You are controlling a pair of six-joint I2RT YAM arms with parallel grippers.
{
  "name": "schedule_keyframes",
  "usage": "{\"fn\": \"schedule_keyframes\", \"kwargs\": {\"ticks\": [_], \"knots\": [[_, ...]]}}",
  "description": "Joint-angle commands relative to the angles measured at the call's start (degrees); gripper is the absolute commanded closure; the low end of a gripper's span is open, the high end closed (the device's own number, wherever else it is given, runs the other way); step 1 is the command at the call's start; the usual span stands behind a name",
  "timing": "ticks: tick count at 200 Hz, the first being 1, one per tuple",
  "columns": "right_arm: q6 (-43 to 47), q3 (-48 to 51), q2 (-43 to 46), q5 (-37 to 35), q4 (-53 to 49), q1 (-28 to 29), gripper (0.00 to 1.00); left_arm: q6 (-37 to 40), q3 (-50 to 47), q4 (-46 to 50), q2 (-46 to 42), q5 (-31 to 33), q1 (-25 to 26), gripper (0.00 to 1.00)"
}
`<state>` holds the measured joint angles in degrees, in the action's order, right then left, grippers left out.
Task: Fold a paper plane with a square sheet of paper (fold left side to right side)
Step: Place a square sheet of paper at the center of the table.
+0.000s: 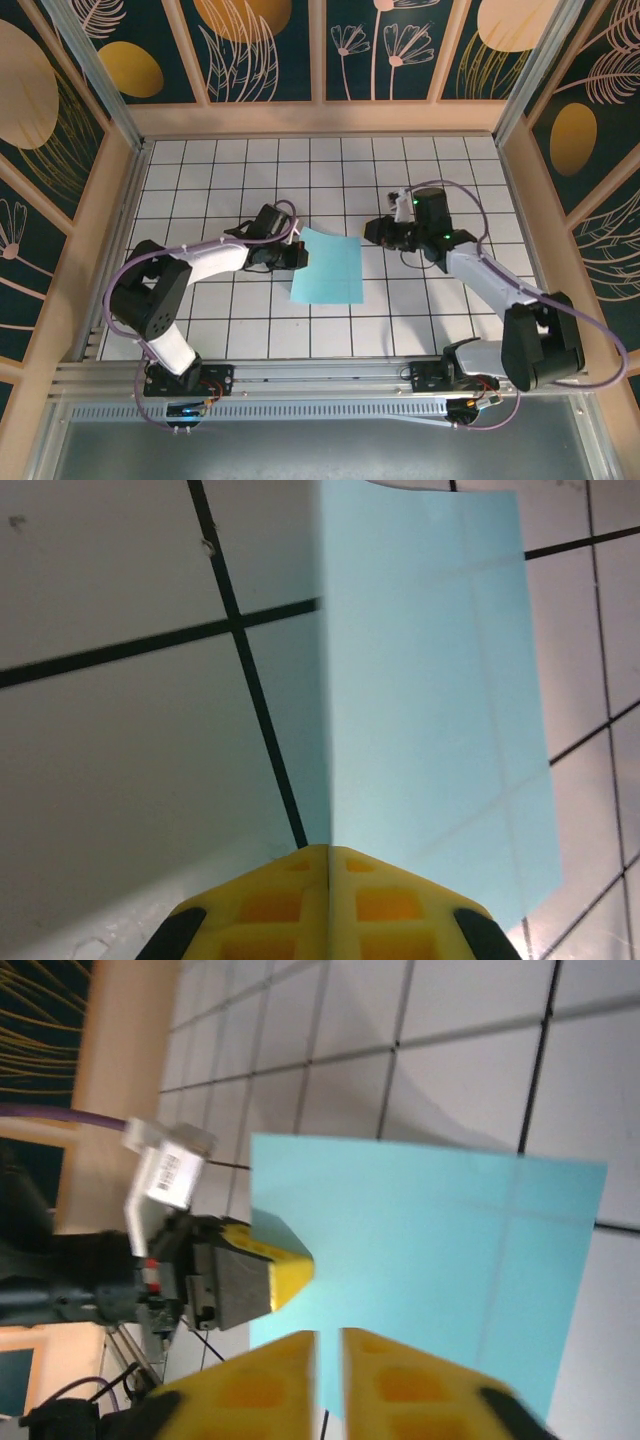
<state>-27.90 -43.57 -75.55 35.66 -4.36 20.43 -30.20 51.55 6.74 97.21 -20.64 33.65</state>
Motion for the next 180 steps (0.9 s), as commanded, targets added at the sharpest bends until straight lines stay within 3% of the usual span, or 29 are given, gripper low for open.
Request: {"fn": "schedule_keyframes", "kwargs": {"ticks": [1, 61, 135, 159, 180], "knots": [[-1.22, 0.1, -3.61, -4.42, 2.01, 3.08, 0.98, 1.87, 3.29, 4.16, 0.63, 2.94, -0.27, 1.0], [-0.58, -3.01, -16.15, -9.16, -0.97, 5.94, 1.0, 2.01, 3.83, 5.43, 2.89, 3.06, -0.25, 1.0], [1.84, -4.24, -22.03, -13.16, -3.43, 6.26, 1.0, 1.99, 5.63, 5.74, 3.21, 3.51, -0.33, 1.0], [2.3, -4.17, -23.76, -14.08, -4.37, 6.67, 1.0, 1.56, 5.72, 5.26, 3.23, 2.77, -0.26, 0.96], [2.66, -4.17, -24.8, -14.82, -4.72, 6.96, 1.0, 0.51, 5.53, 3.98, 2.63, 0.87, -0.23, 0.85]]}}
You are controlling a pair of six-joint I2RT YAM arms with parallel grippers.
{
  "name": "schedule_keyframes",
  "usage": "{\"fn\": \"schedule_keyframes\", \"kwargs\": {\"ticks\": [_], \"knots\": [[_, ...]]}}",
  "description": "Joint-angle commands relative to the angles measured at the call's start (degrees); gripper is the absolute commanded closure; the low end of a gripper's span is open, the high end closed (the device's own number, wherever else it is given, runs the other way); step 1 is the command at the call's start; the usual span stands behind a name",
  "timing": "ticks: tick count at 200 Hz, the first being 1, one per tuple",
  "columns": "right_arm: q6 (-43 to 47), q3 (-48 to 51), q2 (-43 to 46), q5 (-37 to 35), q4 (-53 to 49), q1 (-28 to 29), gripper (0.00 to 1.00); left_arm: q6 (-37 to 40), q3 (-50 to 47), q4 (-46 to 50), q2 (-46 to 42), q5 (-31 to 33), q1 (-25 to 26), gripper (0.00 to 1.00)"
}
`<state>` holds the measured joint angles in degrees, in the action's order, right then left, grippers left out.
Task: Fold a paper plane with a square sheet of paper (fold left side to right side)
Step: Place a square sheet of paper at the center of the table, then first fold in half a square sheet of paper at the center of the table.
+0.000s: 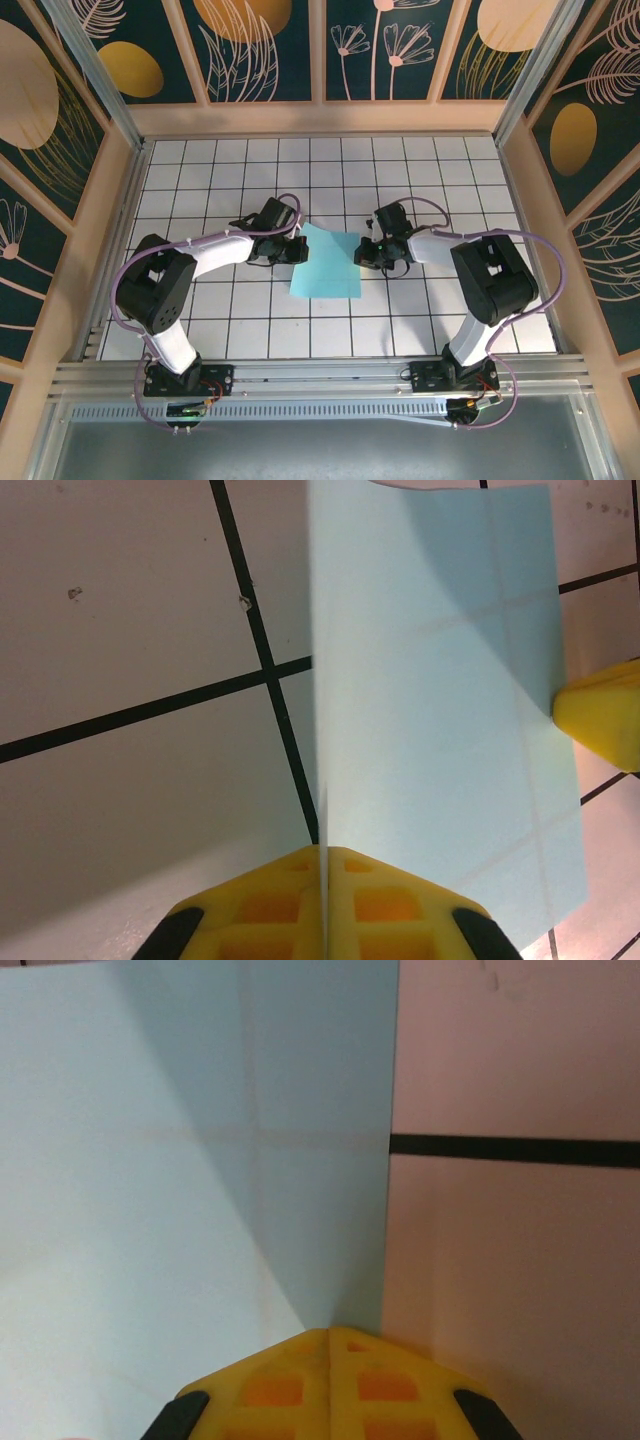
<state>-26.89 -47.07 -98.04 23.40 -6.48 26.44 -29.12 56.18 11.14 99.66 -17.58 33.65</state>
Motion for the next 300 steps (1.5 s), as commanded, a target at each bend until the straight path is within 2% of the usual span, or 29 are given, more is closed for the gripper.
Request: {"fn": "schedule_keyframes", "kwargs": {"ticks": [1, 77, 113, 173, 213, 242, 273, 300], "knots": [[1.66, -0.66, -2.36, -2.61, -2.63, 0.92, 1.0, -0.66, 0.92, -0.5, 0.14, -2.36, -0.24, 0.85], [1.67, 0.06, -4.51, -2.58, -1.02, 1.18, 1.0, -6.14, 1.11, -9.31, -3.06, -17.52, -0.16, 0.61], [1.36, -0.17, -4.72, -1.92, -0.25, 1.42, 1.0, -8.04, 0.99, -12.79, -1.94, -19.97, -0.13, 0.51], [1.0, -0.16, -4.79, -0.19, 0.85, 1.78, 1.0, -10.59, 1.27, -18.0, 2.28, -22.25, 0.25, 0.43], [0.52, -0.18, -4.7, 0.68, 1.72, 2.18, 1.0, -9.97, 2.64, -17.64, 4.7, -22.11, 0.33, 0.42], [0.19, -0.04, -4.43, 1.82, 2.61, 2.28, 1.0, -10.38, 2.57, -17.72, 5.5, -20.15, 0.32, 0.45], [-0.21, 0.14, -3.58, 2.18, 3.26, 2.39, 1.0, -10.58, 2.7, -17.25, 6.39, -18.28, 0.28, 0.58], [-0.35, 0.05, -3.06, 2.53, 3.51, 2.49, 1.0, -11.24, 2.67, -16.76, 7.48, -16.95, 0.31, 0.72]]}}
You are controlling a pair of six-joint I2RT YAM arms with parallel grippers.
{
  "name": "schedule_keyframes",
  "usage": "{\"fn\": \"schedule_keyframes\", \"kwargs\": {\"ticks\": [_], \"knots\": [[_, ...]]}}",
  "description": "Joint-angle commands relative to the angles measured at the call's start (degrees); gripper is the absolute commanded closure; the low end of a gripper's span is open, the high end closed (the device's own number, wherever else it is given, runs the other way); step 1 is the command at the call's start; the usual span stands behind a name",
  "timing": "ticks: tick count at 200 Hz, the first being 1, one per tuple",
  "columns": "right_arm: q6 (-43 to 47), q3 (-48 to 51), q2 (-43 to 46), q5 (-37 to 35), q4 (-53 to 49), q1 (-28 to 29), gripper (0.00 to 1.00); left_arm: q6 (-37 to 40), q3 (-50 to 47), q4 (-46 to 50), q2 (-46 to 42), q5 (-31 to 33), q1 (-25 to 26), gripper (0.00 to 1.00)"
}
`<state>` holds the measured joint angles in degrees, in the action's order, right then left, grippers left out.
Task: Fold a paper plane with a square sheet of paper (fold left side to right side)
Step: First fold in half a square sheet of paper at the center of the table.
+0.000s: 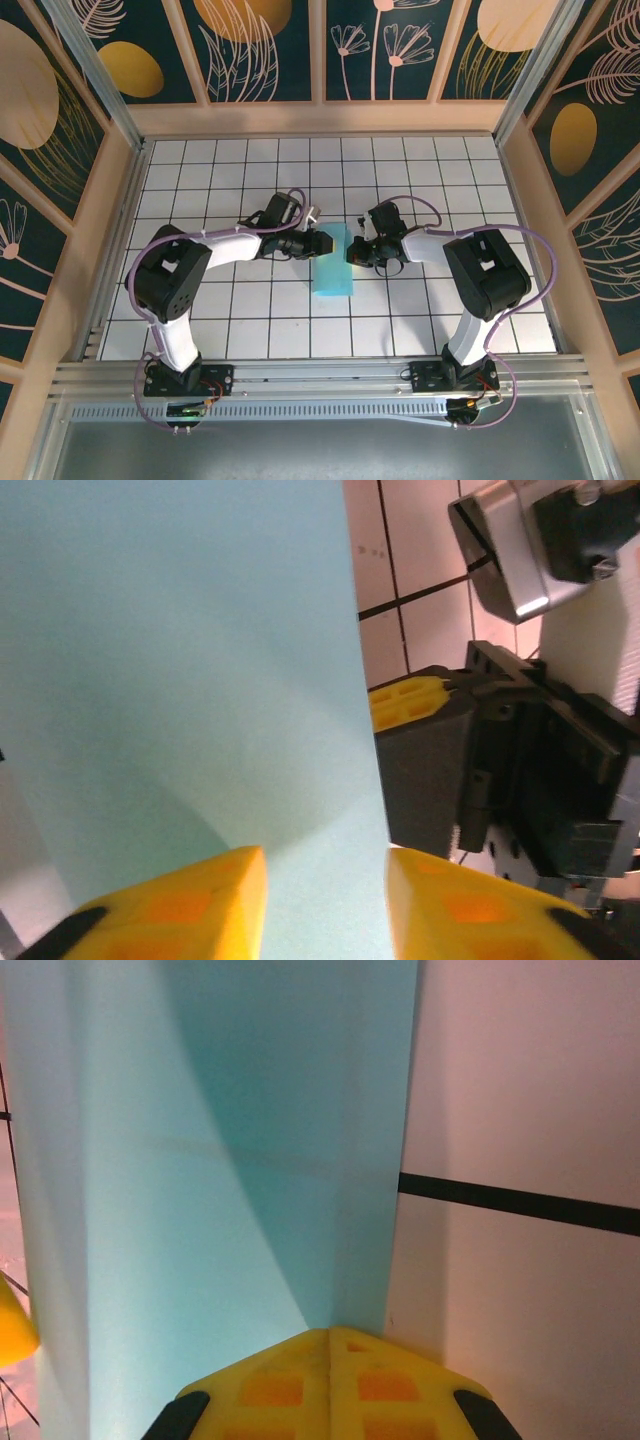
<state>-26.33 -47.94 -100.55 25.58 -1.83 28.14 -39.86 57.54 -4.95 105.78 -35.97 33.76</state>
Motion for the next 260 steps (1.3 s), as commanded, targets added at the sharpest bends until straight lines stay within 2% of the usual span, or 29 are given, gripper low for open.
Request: {"fn": "schedule_keyframes", "kwargs": {"ticks": [1, 31, 100, 148, 171, 208, 228, 260], "knots": [[-0.92, 0.92, -0.58, 0.34, -1.15, 0.78, 1.0, -0.5, 1.29, -0.67, 1.36, 1.43, 0.18, 0.73], [-1.33, 0.98, 0.29, -0.26, -0.81, 0.78, 1.0, -0.88, 0.82, -0.37, 1.44, 3.06, 0.17, 0.82], [-3.0, 1.47, 4.8, -0.79, 1.12, 0.67, 0.98, -1.89, -0.59, -1.55, 0.53, 3.66, 0.63, 0.91], [-2.63, 3.17, 11.02, -1.25, -0.01, -2.38, 0.83, -1.71, -0.79, -1.35, -0.07, 3.82, 0.61, 0.94], [-3.36, 5.59, 14.51, 1.56, 1.85, -4.87, 0.67, -1.72, -0.85, -1.55, -0.22, 3.93, 0.76, 0.96], [-6.82, 10.34, 19.07, 10.53, 9.7, -7.17, 0.38, -1.92, -1.07, -1.9, -0.34, 3.89, 0.87, 0.96], [-8.1, 12.2, 18.76, 13.57, 12.94, -7.04, 0.34, -2.03, -1.12, -2.08, -0.43, 3.93, 0.87, 0.97], [-9.28, 14.27, 15.93, 14.59, 17.29, -5.54, 0.33, -1.91, -1.2, -2.17, -0.32, 3.91, 0.85, 0.97]]}}
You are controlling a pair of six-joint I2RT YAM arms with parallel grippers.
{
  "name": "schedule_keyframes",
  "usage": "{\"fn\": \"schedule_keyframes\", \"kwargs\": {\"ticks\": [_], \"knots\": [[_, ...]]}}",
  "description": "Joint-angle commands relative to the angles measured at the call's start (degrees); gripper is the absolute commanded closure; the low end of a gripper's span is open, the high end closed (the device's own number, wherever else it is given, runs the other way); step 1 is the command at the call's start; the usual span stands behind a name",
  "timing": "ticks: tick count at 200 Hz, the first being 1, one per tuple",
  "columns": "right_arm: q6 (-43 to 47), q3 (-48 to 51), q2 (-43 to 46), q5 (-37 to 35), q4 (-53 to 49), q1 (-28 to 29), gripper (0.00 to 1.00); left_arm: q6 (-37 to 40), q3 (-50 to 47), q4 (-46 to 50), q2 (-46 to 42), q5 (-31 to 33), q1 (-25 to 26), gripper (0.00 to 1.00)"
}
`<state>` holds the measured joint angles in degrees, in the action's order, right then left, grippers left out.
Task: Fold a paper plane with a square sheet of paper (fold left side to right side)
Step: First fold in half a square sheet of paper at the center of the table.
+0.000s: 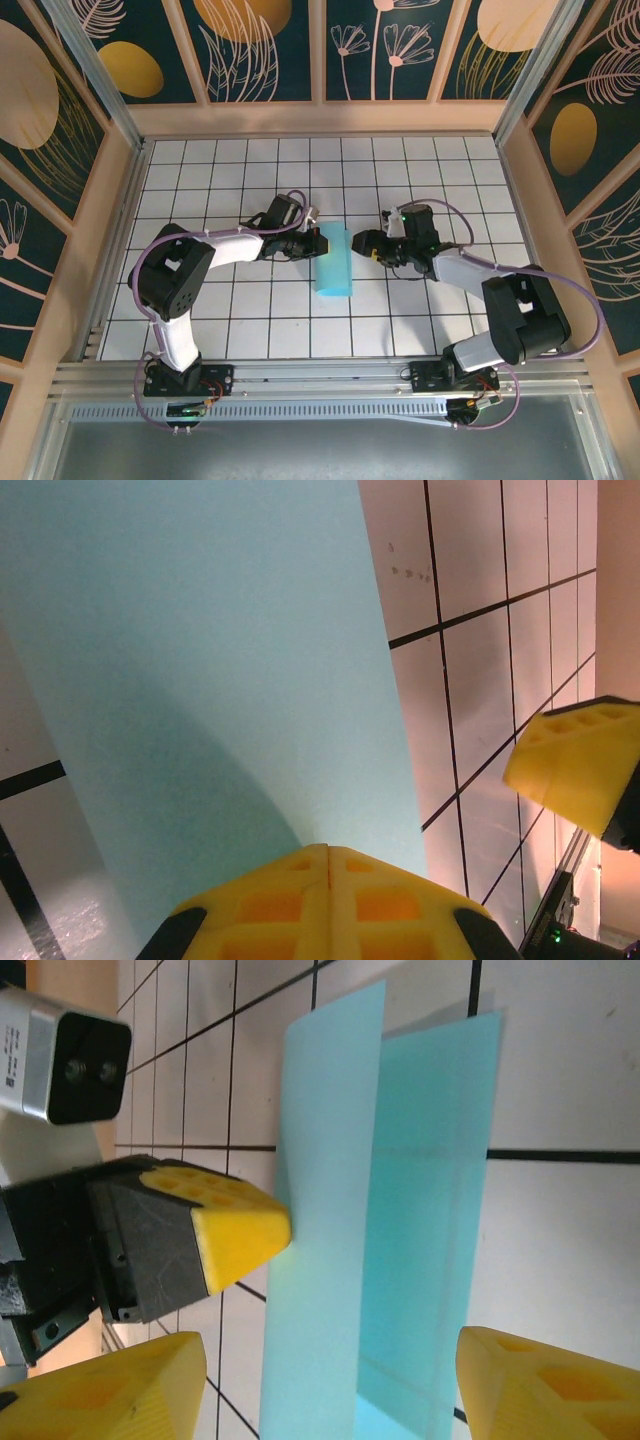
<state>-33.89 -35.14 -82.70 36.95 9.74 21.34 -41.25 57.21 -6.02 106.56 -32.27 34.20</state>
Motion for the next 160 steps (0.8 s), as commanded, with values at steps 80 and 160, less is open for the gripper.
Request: {"fn": "schedule_keyframes", "kwargs": {"ticks": [80, 160], "knots": [[-2.65, 0.77, -10.2, 5.74, 13.36, 4.1, 0.37, -0.32, -0.88, -0.92, -1.0, 0.14, 0.47, 0.97], [-4.03, -0.28, -13.49, 7.06, 16.83, 5.0, 0.54, -0.17, -0.87, -0.48, -0.8, 0.15, 0.52, 0.98]]}}
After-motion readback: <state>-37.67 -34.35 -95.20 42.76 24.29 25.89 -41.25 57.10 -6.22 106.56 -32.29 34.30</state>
